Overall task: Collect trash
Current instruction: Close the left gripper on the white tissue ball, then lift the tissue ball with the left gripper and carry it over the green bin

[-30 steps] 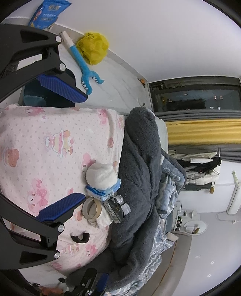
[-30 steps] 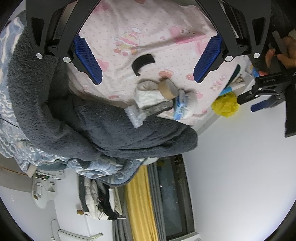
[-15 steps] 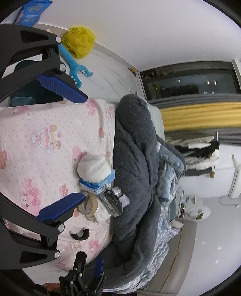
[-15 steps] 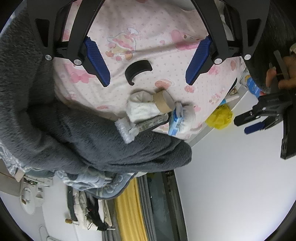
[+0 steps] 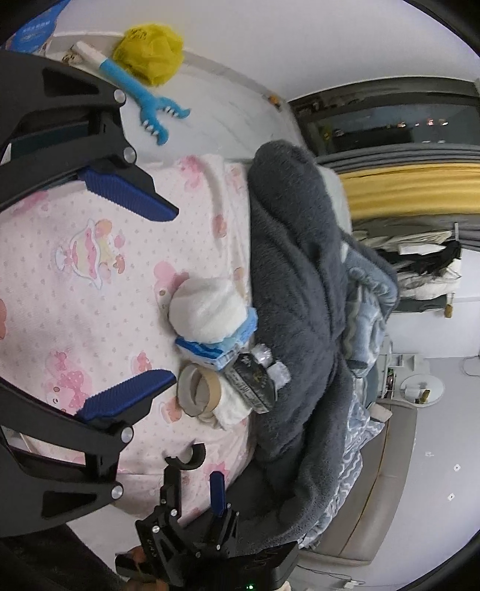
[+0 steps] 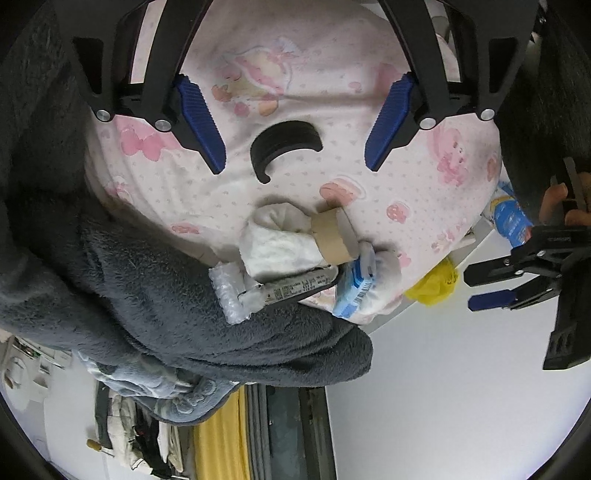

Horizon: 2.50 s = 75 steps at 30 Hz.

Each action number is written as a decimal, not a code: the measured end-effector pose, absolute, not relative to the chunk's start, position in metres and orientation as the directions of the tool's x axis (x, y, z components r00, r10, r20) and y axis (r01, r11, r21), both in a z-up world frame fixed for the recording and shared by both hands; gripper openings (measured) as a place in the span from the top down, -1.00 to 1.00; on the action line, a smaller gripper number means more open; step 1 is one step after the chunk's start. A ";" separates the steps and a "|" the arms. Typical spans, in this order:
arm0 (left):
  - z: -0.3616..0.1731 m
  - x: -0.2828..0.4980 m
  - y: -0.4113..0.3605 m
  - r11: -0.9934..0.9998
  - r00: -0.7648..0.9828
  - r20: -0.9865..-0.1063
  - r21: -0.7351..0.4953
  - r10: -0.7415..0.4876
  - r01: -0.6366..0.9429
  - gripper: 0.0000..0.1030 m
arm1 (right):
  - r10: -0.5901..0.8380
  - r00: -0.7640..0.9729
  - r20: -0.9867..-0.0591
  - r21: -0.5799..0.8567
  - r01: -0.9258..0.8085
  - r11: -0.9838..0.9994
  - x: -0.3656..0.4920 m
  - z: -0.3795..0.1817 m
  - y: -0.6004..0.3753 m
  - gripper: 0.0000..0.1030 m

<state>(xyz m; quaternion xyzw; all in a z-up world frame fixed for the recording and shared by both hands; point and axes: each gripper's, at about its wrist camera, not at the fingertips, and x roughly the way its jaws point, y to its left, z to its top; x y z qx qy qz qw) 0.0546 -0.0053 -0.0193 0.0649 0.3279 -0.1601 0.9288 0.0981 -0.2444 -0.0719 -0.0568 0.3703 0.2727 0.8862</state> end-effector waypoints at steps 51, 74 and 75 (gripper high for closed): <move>-0.063 0.149 -0.011 0.886 0.538 -0.710 -0.297 -0.454 0.356 0.02 | 0.644 0.476 -0.599 0.240 -0.661 0.711 0.144 -0.046 -0.242 0.12; -0.010 0.114 0.010 0.965 0.694 -0.677 -0.106 -0.246 0.238 0.20 | 0.584 0.585 -0.562 0.241 -0.560 0.793 0.142 0.023 -0.200 0.12; -0.008 0.112 0.010 0.967 0.701 -0.673 -0.097 -0.237 0.234 0.20 | 0.584 0.587 -0.561 0.248 -0.554 0.795 0.143 0.025 -0.198 0.12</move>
